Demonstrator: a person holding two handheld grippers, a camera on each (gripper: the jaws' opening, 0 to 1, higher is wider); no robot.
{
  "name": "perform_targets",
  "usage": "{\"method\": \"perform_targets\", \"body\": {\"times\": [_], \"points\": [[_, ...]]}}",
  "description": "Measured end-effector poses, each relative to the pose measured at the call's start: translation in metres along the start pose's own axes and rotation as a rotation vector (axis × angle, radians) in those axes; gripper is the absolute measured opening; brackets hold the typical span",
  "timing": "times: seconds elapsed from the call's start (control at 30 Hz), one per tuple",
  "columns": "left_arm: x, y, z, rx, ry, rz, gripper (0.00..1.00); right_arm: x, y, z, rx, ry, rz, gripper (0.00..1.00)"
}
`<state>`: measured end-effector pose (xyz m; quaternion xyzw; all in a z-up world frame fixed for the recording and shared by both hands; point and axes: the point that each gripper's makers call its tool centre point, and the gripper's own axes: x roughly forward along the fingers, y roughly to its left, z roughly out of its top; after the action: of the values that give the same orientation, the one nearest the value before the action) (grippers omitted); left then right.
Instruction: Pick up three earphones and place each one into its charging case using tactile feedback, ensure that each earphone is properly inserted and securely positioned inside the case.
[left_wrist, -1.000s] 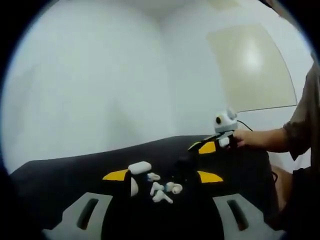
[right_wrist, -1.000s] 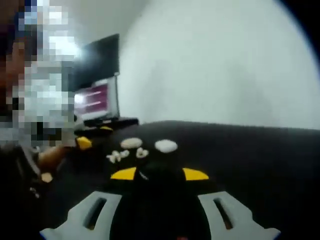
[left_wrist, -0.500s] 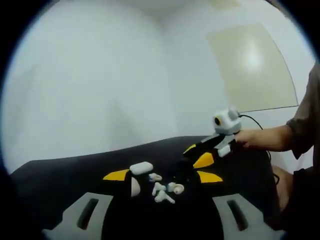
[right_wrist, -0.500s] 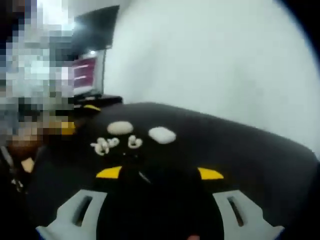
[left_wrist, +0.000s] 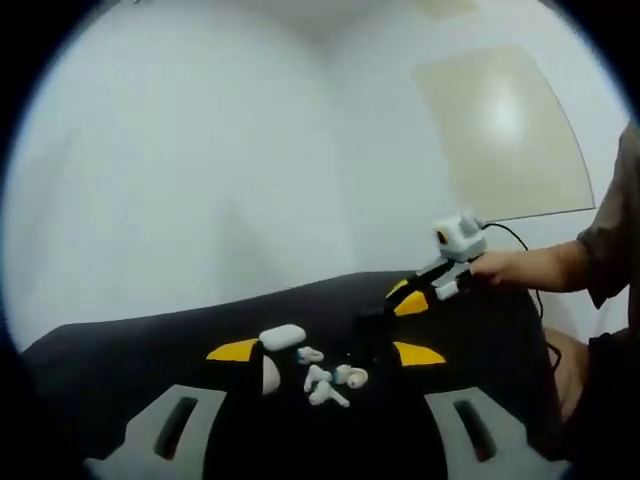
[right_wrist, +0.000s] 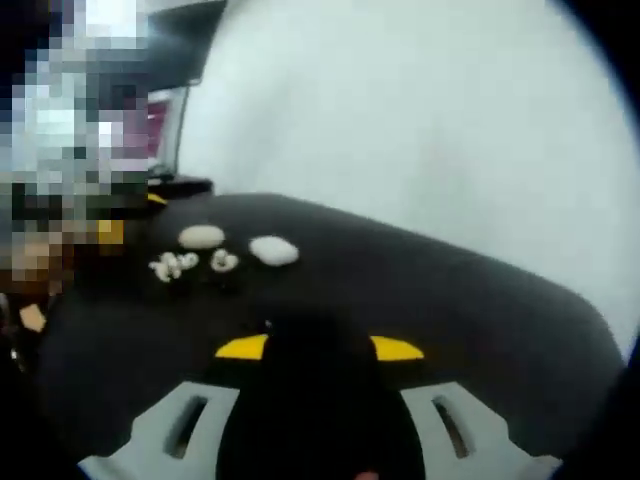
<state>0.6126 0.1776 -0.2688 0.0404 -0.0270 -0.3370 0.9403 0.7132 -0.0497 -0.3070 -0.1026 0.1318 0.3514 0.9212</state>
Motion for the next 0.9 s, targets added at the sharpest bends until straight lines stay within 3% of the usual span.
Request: {"method": "perform_targets", "body": {"times": [0.1, 0.23, 0.3, 0.37, 0.43, 0.5, 0.6, 0.67, 0.77, 0.9], "points": [[0.001, 0.000, 0.000, 0.002, 0.001, 0.001, 0.48, -0.005, -0.011, 0.001, 0.048, -0.011, -0.018, 0.34], [0.002, -0.002, -0.003, 0.017, 0.016, 0.001, 0.48, 0.003, 0.015, 0.011, 0.172, -0.065, 0.100, 0.34], [0.003, -0.002, -0.003, 0.023, 0.021, -0.001, 0.48, 0.010, 0.031, 0.012, 0.253, -0.050, 0.165, 0.34], [0.002, -0.002, -0.003, 0.025, 0.022, 0.000, 0.48, 0.020, 0.036, 0.012, 0.291, -0.041, 0.175, 0.36], [0.002, -0.002, -0.003, 0.028, 0.023, -0.001, 0.48, 0.029, 0.042, 0.011, 0.281, -0.032, 0.171, 0.43], [0.002, -0.002, -0.003, 0.029, 0.023, -0.003, 0.48, 0.037, 0.045, 0.006, 0.244, 0.018, 0.166, 0.48], [0.001, -0.002, -0.003, 0.028, 0.021, -0.004, 0.48, 0.042, 0.057, 0.009, 0.137, 0.019, 0.225, 0.48], [0.001, -0.002, -0.003, 0.027, 0.019, -0.004, 0.48, 0.046, 0.058, 0.006, 0.018, 0.033, 0.196, 0.39], [0.001, -0.002, -0.003, 0.028, 0.021, -0.004, 0.48, 0.047, 0.074, 0.010, -0.078, 0.012, 0.272, 0.39], [0.001, -0.001, -0.002, 0.026, 0.019, -0.002, 0.48, 0.024, 0.099, 0.016, -0.208, -0.045, 0.443, 0.38]]}}
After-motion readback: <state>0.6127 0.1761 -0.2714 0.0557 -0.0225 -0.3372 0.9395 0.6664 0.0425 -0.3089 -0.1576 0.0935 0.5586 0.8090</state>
